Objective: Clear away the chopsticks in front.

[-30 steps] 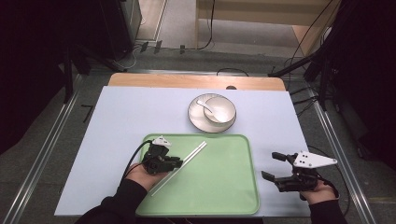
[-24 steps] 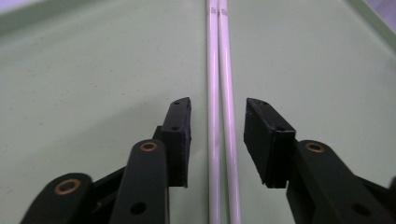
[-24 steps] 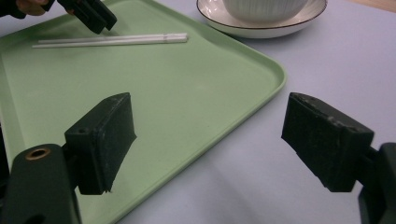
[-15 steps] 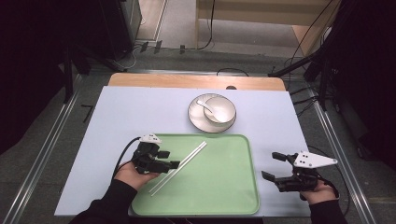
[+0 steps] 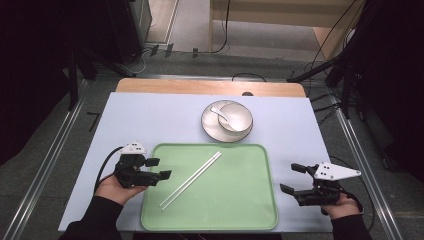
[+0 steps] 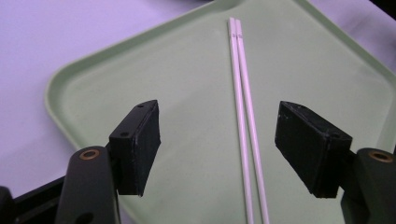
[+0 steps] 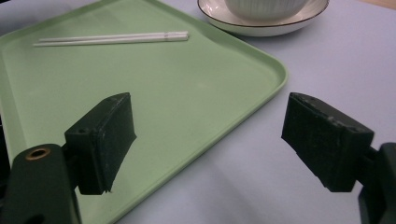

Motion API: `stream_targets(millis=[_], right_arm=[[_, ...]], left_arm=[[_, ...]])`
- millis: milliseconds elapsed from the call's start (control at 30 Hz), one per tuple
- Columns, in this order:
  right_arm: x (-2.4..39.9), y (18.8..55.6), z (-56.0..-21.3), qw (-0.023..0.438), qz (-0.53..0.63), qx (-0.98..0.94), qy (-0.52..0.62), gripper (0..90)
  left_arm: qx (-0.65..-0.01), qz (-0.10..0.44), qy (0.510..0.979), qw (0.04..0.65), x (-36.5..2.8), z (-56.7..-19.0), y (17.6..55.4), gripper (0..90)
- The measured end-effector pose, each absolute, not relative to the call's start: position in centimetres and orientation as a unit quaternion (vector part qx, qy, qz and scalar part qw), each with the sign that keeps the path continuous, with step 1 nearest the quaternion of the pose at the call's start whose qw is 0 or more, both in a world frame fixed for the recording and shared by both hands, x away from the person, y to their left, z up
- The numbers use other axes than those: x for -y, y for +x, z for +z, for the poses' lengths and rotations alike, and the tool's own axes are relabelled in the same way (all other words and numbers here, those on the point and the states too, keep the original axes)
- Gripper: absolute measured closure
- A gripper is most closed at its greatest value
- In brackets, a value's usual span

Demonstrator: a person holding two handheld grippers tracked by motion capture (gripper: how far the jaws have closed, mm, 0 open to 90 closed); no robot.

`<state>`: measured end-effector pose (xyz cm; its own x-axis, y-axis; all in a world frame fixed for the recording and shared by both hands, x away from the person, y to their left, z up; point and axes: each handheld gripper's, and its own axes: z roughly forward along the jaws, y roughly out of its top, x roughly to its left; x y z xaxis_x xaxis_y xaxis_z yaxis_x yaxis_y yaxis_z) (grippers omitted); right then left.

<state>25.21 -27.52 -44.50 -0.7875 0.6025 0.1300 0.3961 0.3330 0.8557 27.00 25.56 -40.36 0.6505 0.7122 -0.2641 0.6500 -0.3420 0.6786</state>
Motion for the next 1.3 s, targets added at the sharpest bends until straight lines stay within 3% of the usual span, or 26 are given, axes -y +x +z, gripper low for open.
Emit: stream_targets(millis=[667, 1300], right_arm=[[27.5, 25.2, -44.5, 0.105, 0.492, -0.807, 0.309, 17.6], [27.6, 25.2, -44.4, 0.106, 0.494, -0.806, 0.308, 17.6]], left_arm=[[-0.425, 0.102, 0.789, 0.431, -32.5, -39.9, 23.9, 29.4], [-0.449, 0.143, 0.769, 0.432, -36.3, -41.0, 22.2, 28.4]])
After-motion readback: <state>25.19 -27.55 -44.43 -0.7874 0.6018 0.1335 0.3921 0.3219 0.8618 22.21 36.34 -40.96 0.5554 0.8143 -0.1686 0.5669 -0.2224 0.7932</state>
